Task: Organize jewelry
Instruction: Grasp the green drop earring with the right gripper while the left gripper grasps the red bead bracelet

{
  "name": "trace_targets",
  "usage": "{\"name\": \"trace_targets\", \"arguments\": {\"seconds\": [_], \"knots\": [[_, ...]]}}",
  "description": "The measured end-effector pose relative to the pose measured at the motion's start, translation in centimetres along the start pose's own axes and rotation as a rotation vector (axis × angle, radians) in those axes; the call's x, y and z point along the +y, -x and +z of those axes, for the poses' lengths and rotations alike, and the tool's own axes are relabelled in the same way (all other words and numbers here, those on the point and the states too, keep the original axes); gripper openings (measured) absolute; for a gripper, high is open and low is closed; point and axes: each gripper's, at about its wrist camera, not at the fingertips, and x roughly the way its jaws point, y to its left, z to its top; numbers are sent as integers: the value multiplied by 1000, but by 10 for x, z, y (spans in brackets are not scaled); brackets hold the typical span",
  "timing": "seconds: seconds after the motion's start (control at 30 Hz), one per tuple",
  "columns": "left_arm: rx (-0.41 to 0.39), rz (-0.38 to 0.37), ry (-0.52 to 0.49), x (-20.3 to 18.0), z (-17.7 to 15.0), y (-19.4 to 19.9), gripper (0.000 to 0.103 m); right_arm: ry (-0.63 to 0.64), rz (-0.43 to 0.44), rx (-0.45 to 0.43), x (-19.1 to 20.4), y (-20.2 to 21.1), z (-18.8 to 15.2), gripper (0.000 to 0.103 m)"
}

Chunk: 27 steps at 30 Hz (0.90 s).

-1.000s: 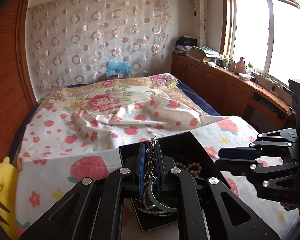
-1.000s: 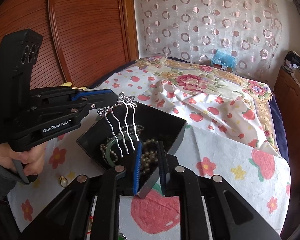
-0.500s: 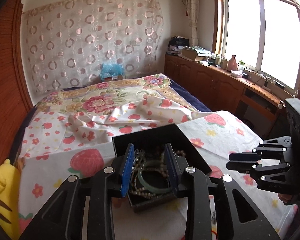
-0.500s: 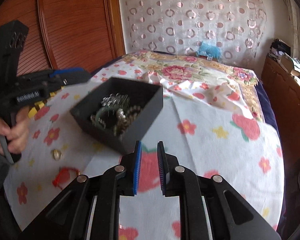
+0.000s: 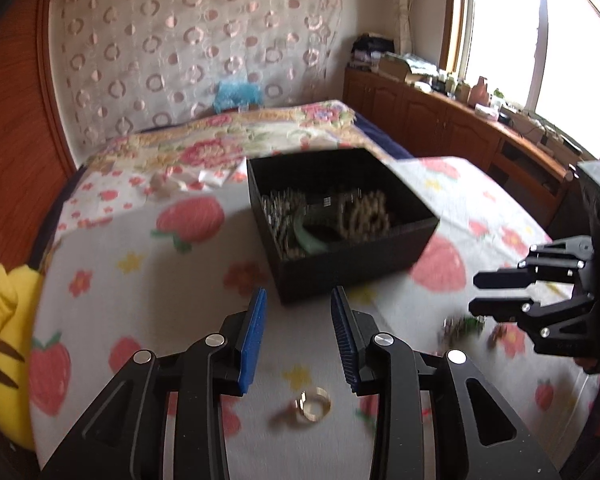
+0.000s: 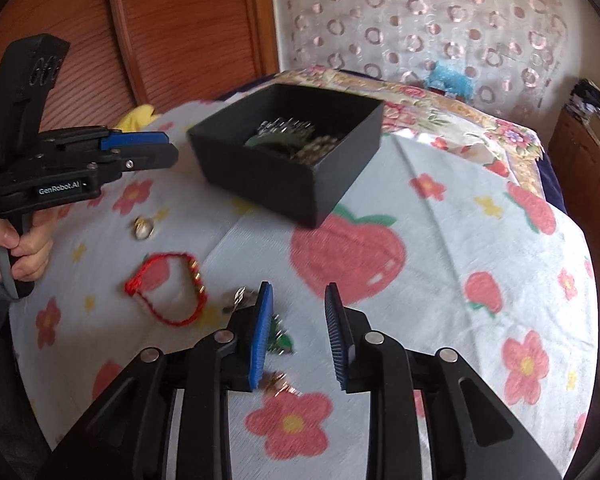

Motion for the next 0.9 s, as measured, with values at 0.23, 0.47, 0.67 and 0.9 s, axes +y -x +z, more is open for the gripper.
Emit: {"name": "trace_targets", "arguments": {"seconds": [0.23, 0.47, 0.67, 0.9], "knots": [[42, -16, -9, -7, -15, -2, 33, 49, -3, 36, 14, -5, -7, 29], [47, -14, -27, -15, -19, -4, 38, 118, -51, 30, 23, -6, -5, 29], [49, -22, -26, -21, -21, -2, 38, 110, -64, 25, 22, -3, -7, 14], [63, -46, -50, -36, -32, 2, 38, 25, -95, -12, 3, 5, -10, 13]]}}
